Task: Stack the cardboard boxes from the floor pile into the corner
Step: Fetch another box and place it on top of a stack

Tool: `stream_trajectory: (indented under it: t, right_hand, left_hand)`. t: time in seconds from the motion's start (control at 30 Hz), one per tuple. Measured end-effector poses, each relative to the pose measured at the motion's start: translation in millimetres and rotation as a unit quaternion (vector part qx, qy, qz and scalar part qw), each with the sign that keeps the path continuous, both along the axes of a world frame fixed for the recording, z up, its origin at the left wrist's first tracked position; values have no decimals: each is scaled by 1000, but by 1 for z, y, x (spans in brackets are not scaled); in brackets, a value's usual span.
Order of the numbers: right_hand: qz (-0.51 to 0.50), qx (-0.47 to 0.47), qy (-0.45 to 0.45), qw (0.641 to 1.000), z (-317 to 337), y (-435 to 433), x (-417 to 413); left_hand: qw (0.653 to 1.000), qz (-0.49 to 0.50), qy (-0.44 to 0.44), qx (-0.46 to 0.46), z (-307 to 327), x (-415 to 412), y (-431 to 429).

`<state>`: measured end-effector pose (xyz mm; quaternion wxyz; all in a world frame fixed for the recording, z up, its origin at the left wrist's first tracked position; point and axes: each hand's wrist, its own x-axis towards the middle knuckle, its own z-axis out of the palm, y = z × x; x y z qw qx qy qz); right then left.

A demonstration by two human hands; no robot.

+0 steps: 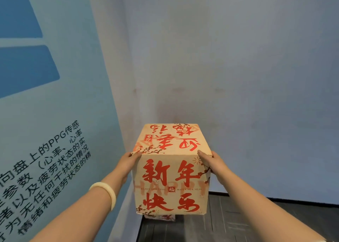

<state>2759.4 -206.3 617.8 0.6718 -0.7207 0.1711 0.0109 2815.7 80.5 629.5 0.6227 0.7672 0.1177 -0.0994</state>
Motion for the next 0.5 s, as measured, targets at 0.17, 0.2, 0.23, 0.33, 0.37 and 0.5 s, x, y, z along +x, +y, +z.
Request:
stream_trajectory:
  t: [0.17,0.2,0.23,0.33,0.37,0.5]
  right_hand:
    - [24,1,-1,1000,-16,-14,109]
    - [29,-4,5,1000,-18,-15,130]
    - [35,-7,9,999,-20,-15,146]
    - [45,-9,23,999,-29,-14,187]
    - [46,-9,28,998,-34,-14,199]
    - [49,-12,55,997,-59,-6,238]
  left_hand:
    - [1000,14,-8,-8,-11,96,-18]
    - [1000,19,-4,-6,-14,117,-19]
    - [1000,20,2,-3,-16,133,-18]
    - [999,30,24,5,-24,176,-14]
    - [999,31,32,9,-28,189,-13]
    - [997,30,63,16,-51,235,-5]
